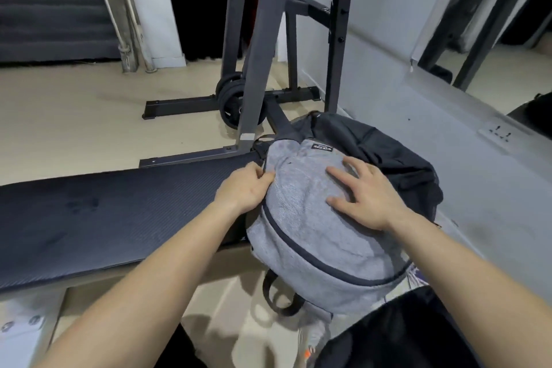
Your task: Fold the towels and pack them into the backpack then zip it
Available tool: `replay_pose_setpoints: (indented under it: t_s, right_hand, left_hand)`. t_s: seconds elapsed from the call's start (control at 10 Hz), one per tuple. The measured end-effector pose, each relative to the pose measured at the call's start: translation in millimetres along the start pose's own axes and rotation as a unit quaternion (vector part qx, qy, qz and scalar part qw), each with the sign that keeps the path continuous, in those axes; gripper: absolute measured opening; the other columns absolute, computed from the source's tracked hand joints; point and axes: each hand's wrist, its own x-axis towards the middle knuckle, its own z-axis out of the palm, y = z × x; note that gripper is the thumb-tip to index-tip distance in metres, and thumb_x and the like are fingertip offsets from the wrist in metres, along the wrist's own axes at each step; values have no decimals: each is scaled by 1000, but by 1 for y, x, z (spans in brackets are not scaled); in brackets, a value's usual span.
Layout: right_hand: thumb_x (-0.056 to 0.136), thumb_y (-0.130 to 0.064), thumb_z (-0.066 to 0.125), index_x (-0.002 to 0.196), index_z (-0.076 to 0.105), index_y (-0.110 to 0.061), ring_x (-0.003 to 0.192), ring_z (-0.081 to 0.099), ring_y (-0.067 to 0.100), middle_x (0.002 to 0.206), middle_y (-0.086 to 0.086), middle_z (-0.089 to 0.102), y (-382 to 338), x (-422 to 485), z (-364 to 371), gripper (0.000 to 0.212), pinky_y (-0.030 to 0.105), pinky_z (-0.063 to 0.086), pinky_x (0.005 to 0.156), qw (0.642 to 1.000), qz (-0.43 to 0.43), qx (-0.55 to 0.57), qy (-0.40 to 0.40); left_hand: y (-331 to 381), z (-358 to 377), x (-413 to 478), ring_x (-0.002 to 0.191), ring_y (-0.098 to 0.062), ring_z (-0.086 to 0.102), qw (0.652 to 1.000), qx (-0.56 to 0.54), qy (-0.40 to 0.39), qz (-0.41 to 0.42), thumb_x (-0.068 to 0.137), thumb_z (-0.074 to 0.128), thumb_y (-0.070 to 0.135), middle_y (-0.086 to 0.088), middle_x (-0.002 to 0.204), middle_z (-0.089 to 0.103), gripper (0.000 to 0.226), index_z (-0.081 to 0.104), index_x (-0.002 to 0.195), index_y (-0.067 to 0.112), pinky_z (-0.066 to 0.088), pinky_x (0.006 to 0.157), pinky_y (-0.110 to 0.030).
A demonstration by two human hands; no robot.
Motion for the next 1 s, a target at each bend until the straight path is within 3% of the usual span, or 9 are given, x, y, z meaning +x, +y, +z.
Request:
replay_pose_setpoints:
  t_s: [0.1, 0.2, 0.3, 0.4, 0.6, 0.8, 1.0]
  right_hand:
    - [77, -87, 39, 154, 8, -55, 153, 10, 27, 168, -1, 2, 16, -21, 13, 88, 48, 17, 123, 995, 8, 72, -68]
    - [82, -85, 36, 154, -1, -55, 155, 3, 28, 169, -5, -2, 11, -25, 20, 86, 48, 11, 124, 995, 4, 71, -67]
    - [88, -80, 34, 155, -2, -53, 155, 3, 28, 169, -7, -4, 2, -17, 26, 81, 52, 16, 122, 998, 14, 49, -48]
    - [89, -80, 30, 156, -2, -50, 155, 0, 30, 169, -4, -5, -11, 0, 33, 80, 56, 18, 121, 997, 46, 54, -35]
    - [91, -78, 27, 158, 1, -44, 154, -3, 35, 169, 1, -6, -41, 59, 36, 80, 63, 14, 119, 990, 119, 73, -18]
    - [89, -80, 31, 158, 3, -44, 154, -3, 37, 169, 1, -5, -38, 91, 30, 83, 65, 11, 119, 985, 139, 98, -40]
    - [89, -74, 36, 157, 18, -37, 149, 19, 33, 167, 3, 15, -31, 72, -3, 79, 56, 23, 117, 992, 116, 57, 10]
  left_hand:
    - [15, 1, -22, 99, -19, 57, 999, 12, 39, -6, 82, 46, 76, 7, 109, 60, 56, 55, 112, 29, 49, 83, -40]
    - [25, 7, -29, 94, -23, 60, 998, 48, 40, 15, 79, 70, 54, 4, 101, 63, 41, 57, 105, 25, 48, 75, -37]
    - [27, 6, -17, 95, -25, 62, 996, 30, 83, 21, 83, 76, 33, 1, 97, 66, 27, 64, 103, 21, 45, 76, -35]
    - [27, 2, 9, 103, -28, 62, 992, 21, 121, 7, 85, 75, 27, -3, 105, 70, 29, 70, 113, 23, 49, 87, -38]
    - [29, -10, 84, 109, -30, 61, 993, 30, 116, 3, 93, 63, 22, -6, 116, 70, 26, 70, 119, 24, 48, 82, -34]
    - [28, -13, 109, 112, -33, 59, 996, 38, 80, 12, 90, 54, 37, -6, 118, 68, 37, 63, 124, 25, 47, 87, -35]
    - [36, -12, 73, 112, -35, 56, 992, 84, 76, 56, 87, 53, 45, -12, 117, 63, 48, 57, 125, 16, 48, 90, -40]
